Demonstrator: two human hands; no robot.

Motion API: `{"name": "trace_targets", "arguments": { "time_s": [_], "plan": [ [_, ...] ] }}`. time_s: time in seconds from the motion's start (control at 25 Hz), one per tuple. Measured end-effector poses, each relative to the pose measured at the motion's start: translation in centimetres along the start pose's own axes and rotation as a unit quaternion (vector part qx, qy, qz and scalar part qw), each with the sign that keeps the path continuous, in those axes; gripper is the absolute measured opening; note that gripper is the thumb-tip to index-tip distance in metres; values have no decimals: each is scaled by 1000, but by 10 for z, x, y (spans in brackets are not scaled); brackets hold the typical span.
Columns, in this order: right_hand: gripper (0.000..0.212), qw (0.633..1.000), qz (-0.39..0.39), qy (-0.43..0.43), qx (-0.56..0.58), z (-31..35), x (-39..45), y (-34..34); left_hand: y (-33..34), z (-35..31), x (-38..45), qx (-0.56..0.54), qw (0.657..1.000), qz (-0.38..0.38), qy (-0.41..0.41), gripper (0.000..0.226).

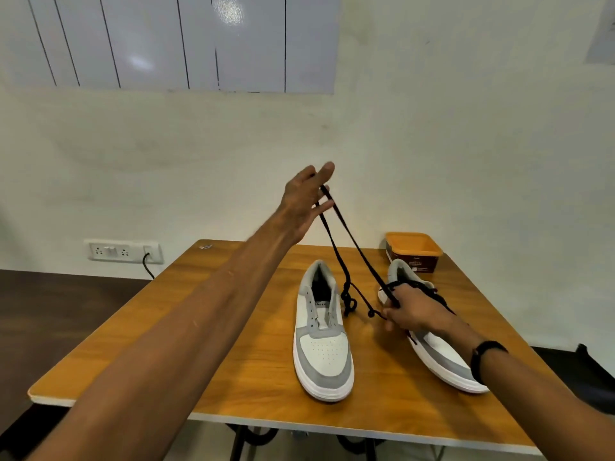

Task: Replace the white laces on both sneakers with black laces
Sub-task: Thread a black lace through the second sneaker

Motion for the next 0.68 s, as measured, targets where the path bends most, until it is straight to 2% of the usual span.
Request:
{"name": "trace_targets", "arguments": {
  "time_s": [0.08,0.12,0.2,0.28,0.32,0.36,0.4,0.52,0.6,0.68],
  "plan": [
    [7,1000,-20,-8,23,-1,-7,-7,6,19,0,113,990,52,-64,82],
    [10,997,-44,-22,55,3,-13,-17,15,33,-2,192,971,98,-101,81],
    [18,983,-103,-46,147,10,-27,-43,32,66,-9,368,895,184,-172,81],
    [20,953,-156,-53,253,12,-38,-71,45,95,-17,533,785,232,-213,80],
    [22,933,-164,-61,316,14,-40,-81,51,105,-21,575,751,239,-218,75],
    [26,907,-159,-74,382,19,-41,-88,58,112,-25,586,742,243,-218,69],
    [31,881,-148,-89,440,27,-42,-92,64,117,-29,568,754,248,-216,65],
    [43,829,-134,-116,531,48,-48,-96,85,121,-43,393,856,260,-212,57],
    [39,825,-144,-132,531,60,-54,-94,89,108,-47,326,902,225,-172,43],
    [33,829,-168,-153,510,64,-62,-91,81,90,-49,338,914,181,-137,30]
  ]
}}
Point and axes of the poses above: each hand's wrist, its own x-axis towards the middle knuckle, its own y-axis out of the palm, z = x × y, the point moved 8 cm from there along x, towards the middle knuckle, and after that the axes turned 13 degrees about z, right-handed, at the moved point
